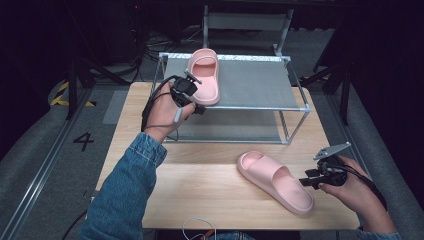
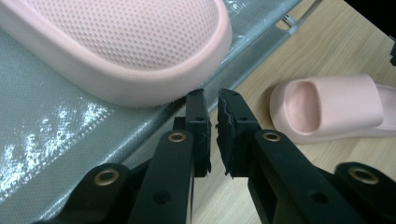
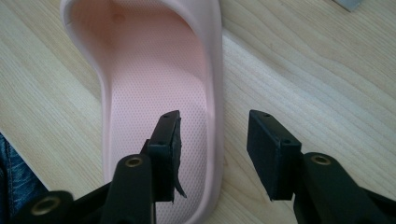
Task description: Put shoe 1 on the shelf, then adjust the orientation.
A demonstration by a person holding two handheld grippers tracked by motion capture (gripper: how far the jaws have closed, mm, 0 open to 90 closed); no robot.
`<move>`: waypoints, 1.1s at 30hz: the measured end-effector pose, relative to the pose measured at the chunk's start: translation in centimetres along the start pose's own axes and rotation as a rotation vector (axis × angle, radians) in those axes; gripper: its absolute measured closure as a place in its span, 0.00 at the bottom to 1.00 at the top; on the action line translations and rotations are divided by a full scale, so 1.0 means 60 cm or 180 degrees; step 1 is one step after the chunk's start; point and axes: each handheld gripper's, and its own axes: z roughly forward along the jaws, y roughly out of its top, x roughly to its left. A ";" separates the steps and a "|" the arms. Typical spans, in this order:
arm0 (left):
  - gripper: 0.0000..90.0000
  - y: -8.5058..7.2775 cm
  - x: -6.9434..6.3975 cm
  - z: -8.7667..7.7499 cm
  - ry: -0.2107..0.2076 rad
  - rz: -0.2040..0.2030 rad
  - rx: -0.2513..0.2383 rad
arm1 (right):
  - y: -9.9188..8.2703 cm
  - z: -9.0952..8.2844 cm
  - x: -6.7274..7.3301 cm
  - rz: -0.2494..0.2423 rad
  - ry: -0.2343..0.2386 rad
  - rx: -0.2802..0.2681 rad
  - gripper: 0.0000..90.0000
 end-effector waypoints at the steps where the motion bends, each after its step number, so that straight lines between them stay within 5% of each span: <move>1: 0.92 -0.001 -0.001 -0.003 -0.0021 0.0000 -0.0002 | 0.000 0.000 0.000 0.0003 0.0000 0.0000 0.62; 11: 0.86 -0.020 -0.013 -0.038 0.0027 0.0108 -0.0102 | 0.000 -0.001 0.013 -0.0026 0.0009 0.0007 0.62; 21: 0.68 -0.060 -0.033 -0.070 0.0252 0.0282 -0.0073 | 0.013 -0.001 0.037 -0.0126 0.0072 0.0026 0.61; 33: 0.49 -0.119 -0.075 -0.081 0.0294 0.0464 0.0147 | 0.040 0.015 0.067 -0.0299 0.0197 0.0120 0.60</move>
